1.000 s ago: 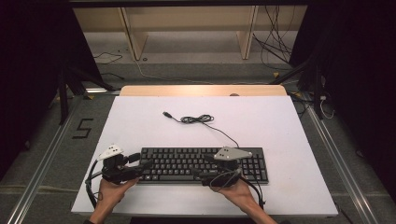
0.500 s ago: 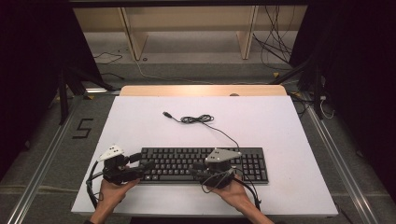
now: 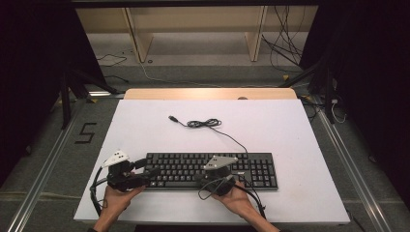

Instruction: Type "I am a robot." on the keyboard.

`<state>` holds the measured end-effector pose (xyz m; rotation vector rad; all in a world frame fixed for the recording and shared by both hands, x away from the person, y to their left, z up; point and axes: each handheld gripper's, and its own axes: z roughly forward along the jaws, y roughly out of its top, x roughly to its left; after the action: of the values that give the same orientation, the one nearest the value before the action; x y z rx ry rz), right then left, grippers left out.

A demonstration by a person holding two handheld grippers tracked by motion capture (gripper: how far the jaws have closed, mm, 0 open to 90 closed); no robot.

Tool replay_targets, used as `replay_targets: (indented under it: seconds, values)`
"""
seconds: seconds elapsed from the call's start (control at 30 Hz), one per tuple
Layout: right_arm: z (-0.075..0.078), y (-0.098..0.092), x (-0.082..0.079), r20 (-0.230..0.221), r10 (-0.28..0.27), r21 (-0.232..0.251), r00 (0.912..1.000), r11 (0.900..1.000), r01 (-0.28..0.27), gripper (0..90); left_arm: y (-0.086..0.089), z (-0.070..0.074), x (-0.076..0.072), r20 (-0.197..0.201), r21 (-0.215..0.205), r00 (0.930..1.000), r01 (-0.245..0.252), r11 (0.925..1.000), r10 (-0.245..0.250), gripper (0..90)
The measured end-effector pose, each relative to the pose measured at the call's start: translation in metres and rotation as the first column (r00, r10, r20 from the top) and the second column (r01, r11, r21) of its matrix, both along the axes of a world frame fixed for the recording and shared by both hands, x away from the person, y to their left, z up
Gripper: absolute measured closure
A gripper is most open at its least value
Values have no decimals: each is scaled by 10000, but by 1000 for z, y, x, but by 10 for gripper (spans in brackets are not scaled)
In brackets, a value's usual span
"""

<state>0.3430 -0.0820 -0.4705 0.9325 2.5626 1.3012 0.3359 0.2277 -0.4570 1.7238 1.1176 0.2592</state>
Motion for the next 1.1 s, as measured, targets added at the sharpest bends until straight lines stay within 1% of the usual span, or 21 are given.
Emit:
replay_targets:
  seconds: [0.13, 0.3, 0.37, 0.43, 0.47, 0.53, 0.7, 0.73, 0.8, 0.9, 1.0, 1.1]
  values:
    - [-5, 3, 1, -60, 37, -306, 10000, 9995, -38, 900, 0, 0, 0, 4, -7, 10000, 13, 10000, -13, 292]
    - [-9, 6, 1, -153, 19, -569, 9999, 9984, -28, 900, 0, 0, 0, 17, -12, 10000, 16, 10000, -16, 292]
    - [-10, 7, 1, -110, 29, -585, 9999, 9983, -36, 900, 0, 0, 0, 19, -7, 10000, 14, 10000, -14, 292]
    - [-13, 8, 0, -26, 91, -745, 10000, 9972, -93, 900, 0, 0, 0, 16, -12, 10000, 18, 10000, -18, 292]
    - [-14, 9, 0, 52, 90, -708, 9999, 9975, -86, 900, -1, 0, 0, 13, -14, 10000, 18, 10000, -18, 292]
    - [-14, 10, -1, 156, 110, -791, 9998, 9968, -98, 900, -1, 0, 0, 12, 10, 10000, 31, 10000, -31, 292]
    - [-13, 9, -1, 71, 53, -750, 10000, 9972, -47, 900, 0, 0, 0, 16, 20, 10000, 1, 10000, -2, 293]
    - [-13, 9, -1, -38, -18, -661, 10000, 9978, 16, 900, 0, 0, 0, 8, 21, 10000, -8, 10000, 8, 293]
    - [-11, 7, 0, -48, -19, -527, 10000, 9986, 16, 900, 1, 0, 0, -11, 17, 10000, -28, 10000, 28, 293]
    - [-6, 2, 1, 21, -147, -117, 9999, 9998, 148, 900, 1, -1, 1, -27, -4, 10000, -68, 10000, 68, 293]
    - [-1, -3, 1, 46, -264, 292, 9996, 9992, 263, 865, 1, -1, 1, -32, 40, 10000, -46, 10000, 46, 293]
    - [5, -9, 1, 125, -340, 651, 9993, 9973, 331, 782, 1, -1, 1, -38, 69, 10000, -33, 10000, 34, 293]
